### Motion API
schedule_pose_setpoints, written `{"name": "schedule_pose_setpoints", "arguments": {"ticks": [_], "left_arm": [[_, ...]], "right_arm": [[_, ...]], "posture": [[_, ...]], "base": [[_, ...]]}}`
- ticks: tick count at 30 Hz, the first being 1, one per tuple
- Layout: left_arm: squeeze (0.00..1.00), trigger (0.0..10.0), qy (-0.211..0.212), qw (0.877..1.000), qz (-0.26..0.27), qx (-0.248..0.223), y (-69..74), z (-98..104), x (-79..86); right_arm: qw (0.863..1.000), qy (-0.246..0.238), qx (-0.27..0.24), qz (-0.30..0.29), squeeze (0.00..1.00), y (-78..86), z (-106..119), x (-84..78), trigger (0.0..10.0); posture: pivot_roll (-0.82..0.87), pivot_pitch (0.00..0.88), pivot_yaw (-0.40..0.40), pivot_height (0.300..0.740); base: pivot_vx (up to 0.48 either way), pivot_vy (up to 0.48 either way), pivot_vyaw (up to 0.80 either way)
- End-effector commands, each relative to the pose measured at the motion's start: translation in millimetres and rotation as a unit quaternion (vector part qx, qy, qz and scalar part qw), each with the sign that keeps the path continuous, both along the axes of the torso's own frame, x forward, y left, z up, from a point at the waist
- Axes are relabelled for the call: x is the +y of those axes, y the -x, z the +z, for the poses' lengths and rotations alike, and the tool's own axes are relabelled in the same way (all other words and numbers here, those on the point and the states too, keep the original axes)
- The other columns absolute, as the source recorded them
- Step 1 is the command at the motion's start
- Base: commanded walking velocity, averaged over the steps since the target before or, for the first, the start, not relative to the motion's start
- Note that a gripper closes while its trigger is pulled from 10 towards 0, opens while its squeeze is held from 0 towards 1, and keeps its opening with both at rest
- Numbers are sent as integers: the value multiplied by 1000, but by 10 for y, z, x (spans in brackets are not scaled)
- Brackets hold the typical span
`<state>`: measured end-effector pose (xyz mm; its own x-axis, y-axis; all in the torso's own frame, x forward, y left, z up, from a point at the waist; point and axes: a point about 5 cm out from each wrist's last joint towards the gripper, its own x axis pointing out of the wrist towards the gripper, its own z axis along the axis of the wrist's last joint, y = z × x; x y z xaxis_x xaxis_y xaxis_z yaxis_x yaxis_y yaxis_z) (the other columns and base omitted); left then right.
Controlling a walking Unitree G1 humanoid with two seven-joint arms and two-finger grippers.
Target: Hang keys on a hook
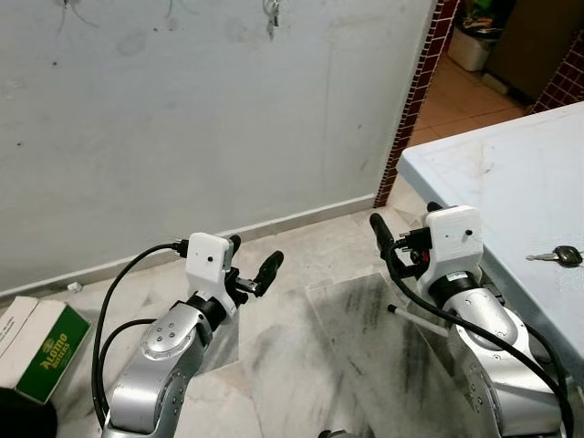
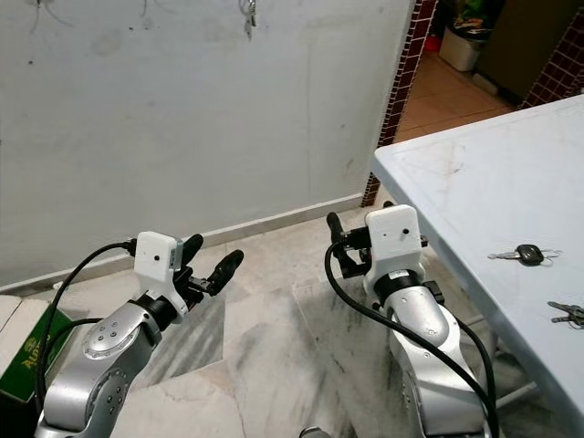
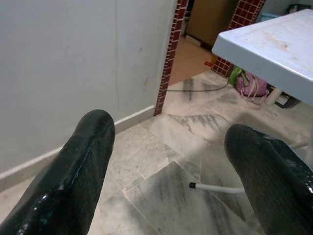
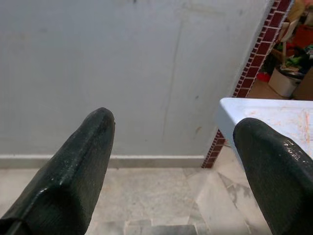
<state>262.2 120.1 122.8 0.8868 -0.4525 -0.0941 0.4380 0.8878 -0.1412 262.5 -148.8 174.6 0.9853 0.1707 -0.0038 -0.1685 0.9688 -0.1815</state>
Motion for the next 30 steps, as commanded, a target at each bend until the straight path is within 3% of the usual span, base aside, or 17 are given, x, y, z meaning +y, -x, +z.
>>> {"name": "schedule_pose_setpoints", "arguments": {"ticks": [1, 22, 30], "left_arm": [[0, 10000, 1, 1000, -5, 4, 2, -2, -16], [0, 10000, 8, 1000, 0, 12, -32, 4, 8], [0, 10000, 18, 1000, -2, 10, -46, 23, 12]], "right_arm": [[1000, 1, -5, -11, 0, 14, 32, -27, 10000], [1000, -1, -6, -18, 0, 0, 32, -23, 10000], [1000, -1, -10, -9, 0, 13, 41, -2, 10000]], "posture": [[-91, 117, 51, 740], [-86, 115, 56, 740], [-86, 116, 56, 740]], "base": [[0, 0, -788], [0, 0, -788], [0, 0, -53]]}}
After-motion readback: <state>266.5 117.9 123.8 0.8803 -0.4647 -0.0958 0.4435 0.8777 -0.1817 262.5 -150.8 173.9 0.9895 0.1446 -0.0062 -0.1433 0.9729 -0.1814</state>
